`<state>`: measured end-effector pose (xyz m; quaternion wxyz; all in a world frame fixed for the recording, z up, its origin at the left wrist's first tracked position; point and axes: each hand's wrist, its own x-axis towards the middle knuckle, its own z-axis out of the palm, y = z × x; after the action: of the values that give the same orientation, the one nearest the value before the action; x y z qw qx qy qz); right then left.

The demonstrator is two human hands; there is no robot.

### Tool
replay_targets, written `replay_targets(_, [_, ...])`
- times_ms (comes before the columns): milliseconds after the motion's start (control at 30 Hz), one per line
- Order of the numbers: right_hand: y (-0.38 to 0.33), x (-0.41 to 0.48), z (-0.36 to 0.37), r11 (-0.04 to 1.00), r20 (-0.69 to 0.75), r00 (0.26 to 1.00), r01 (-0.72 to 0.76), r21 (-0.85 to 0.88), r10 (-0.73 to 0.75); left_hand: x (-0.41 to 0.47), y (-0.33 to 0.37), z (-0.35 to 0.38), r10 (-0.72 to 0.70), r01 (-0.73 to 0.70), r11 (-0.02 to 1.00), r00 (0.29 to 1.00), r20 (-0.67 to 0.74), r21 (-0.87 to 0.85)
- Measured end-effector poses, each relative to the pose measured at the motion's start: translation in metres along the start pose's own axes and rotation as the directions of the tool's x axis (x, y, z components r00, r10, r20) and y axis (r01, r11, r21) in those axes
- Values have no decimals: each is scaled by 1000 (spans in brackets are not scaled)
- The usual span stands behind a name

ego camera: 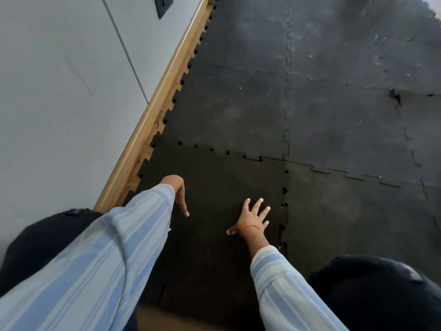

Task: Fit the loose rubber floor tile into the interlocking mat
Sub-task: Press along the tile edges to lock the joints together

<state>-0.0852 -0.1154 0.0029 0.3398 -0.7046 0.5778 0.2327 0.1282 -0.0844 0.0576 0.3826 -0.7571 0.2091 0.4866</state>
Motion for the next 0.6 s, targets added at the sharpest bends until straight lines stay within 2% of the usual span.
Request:
replay_targets(167, [-2,4,4,1000,-3,1000,8,-21,-8,14,7,-5,3,-4,999,1000,-24,-43])
replay_targets(200, [-3,10,5,999,-40,999,29,-32,-30,20,7,-7,21,-26,997,997,-76,-75])
replay_targets(233, [-3,17,5,997,-81,995,56,-53,-61,25,7,-9,40,-59,994,981,-189,-97])
replay_targets(267, [-3,26,3,994,-111,990,84,-76,-92,32,7,-11,60,-104,989,935,-350,-109])
replay_targets(300, [-2,35,-2,990,-124,985,107,-96,-118,38,6,-13,72,-146,984,852,-518,-104])
replay_targets(333, [-1,43,-9,988,-135,982,115,-106,-129,46,5,-16,75,-184,978,757,-649,-102])
replay_targets(367, [1,50,-18,989,-157,980,106,-102,-121,53,2,-19,84,-222,970,689,-720,-99])
replay_targets(400, [4,57,-27,993,-189,977,79,-88,-95,61,-2,-24,109,-260,961,668,-737,-94])
replay_targets(467, [12,71,-48,1000,-247,969,9,-28,-16,80,-14,-40,191,-312,949,685,-703,-47])
replay_targets(600, [20,91,-70,999,-260,965,-47,-19,41,108,-27,-85,283,-324,944,686,-670,67])
